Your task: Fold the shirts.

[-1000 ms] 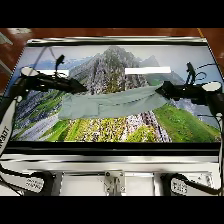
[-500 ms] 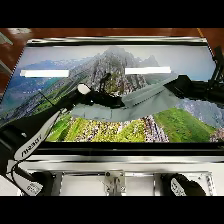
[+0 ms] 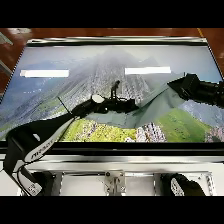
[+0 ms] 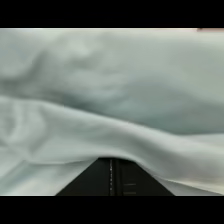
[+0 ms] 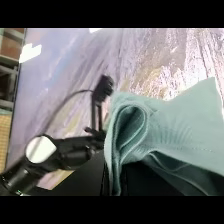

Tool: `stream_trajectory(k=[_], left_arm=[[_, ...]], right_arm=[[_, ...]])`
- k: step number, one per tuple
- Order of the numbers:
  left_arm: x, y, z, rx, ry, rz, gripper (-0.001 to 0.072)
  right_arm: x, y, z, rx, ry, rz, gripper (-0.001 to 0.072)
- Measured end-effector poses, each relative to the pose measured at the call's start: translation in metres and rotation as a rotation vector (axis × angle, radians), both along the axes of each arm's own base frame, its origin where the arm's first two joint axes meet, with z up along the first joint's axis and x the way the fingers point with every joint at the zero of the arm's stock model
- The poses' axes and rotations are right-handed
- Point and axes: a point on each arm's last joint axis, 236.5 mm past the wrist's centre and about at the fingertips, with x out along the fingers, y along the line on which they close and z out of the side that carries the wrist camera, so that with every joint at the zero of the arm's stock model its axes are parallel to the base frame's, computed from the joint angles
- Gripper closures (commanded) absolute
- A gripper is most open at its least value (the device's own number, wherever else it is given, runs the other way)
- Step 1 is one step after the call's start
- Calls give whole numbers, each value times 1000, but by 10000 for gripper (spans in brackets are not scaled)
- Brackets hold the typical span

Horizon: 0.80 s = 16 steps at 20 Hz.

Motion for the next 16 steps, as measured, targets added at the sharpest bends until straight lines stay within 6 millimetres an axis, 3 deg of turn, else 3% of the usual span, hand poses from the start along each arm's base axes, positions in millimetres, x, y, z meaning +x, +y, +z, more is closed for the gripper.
stream_trajectory(k=[2,4,6,8,10,12,14,16], left_arm=[[32,33,47,-33,-112,44,670],[56,79,111,-69,-266,77,670],[76,141,184,-93,-427,157,669],[80,202,251,-104,-572,249,669],[62,253,315,-109,-712,317,669],[34,293,366,-102,-832,370,669],[-4,314,403,-97,-919,377,669],[-37,324,424,-81,-973,370,669]], right_arm=[[1,9,-1,1,-1,21,638],[7,28,-11,-7,7,65,638],[20,60,-27,-9,20,121,638],[39,97,-52,-10,32,158,638],[58,139,-85,-10,43,179,638],[74,183,-123,3,57,176,637],[81,220,-159,21,84,161,638],[83,252,-193,29,115,153,619]])
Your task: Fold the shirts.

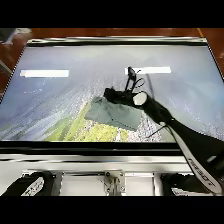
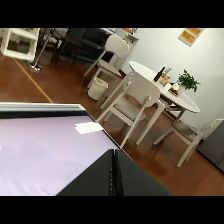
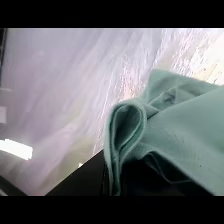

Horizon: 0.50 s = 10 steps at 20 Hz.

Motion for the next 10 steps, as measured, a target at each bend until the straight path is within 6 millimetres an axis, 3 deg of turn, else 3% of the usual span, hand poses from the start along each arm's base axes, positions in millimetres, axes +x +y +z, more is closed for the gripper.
stream_trajectory(k=[1,2,3,4,7,10], left_arm=[[-13,1,6,11,-12,-3,669],[-25,0,8,30,-17,-11,669],[-33,0,8,44,-14,-15,669],[-39,-1,7,59,-9,-17,669],[-47,-1,0,98,13,-20,669],[-47,0,-6,116,27,-17,669]], right_arm=[[1,13,-10,3,9,-1,611],[3,24,-18,12,13,-10,467],[5,34,-23,22,18,-15,182],[8,42,-25,36,24,-22,129],[14,50,-19,67,28,-30,128],[12,32,-6,30,31,47,128]])
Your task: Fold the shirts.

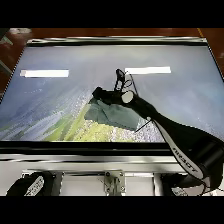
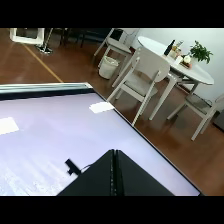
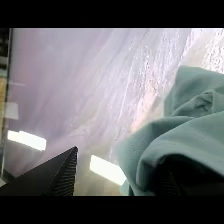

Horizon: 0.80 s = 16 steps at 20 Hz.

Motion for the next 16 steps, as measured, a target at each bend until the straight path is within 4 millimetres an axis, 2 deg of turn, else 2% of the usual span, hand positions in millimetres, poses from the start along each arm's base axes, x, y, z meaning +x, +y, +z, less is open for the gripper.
stream_trajectory(k=[2,6,9,11,13,14,16], left_arm=[[1,1,-3,6,9,1,669],[9,4,-13,30,32,16,669],[14,6,-19,42,45,23,669],[15,6,-20,44,49,24,669],[16,7,-24,56,56,24,669],[16,7,-27,70,61,26,669],[14,7,-36,109,78,22,669]], right_arm=[[-6,-32,4,-85,9,87,128],[-20,-113,10,-211,103,167,129],[-27,-128,22,-169,142,182,128],[-30,-138,22,-183,151,193,125],[-33,-164,7,-265,189,194,108],[-39,-182,-6,-313,240,186,32],[-54,-214,-31,-356,355,164,28]])
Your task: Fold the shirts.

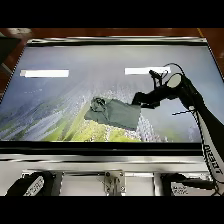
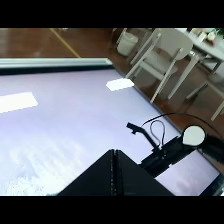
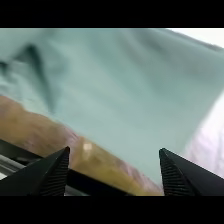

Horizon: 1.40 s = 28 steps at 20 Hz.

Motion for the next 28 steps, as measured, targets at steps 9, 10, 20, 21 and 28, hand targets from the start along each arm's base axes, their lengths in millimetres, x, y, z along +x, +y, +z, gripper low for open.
stream_trajectory(k=[9,10,20,21,28], left_arm=[[-2,-1,-25,52,74,-23,669],[-2,-1,-28,51,81,-25,669],[-3,-11,-39,47,117,-59,669],[-3,-13,-42,45,125,-67,669],[-6,-36,-70,30,196,-132,669]], right_arm=[[-29,-1,-87,109,215,-187,29],[-27,4,-91,134,224,-202,42],[68,10,31,382,-165,-183,639],[80,1,62,390,-235,-182,639],[108,-163,153,198,-405,-421,639]])
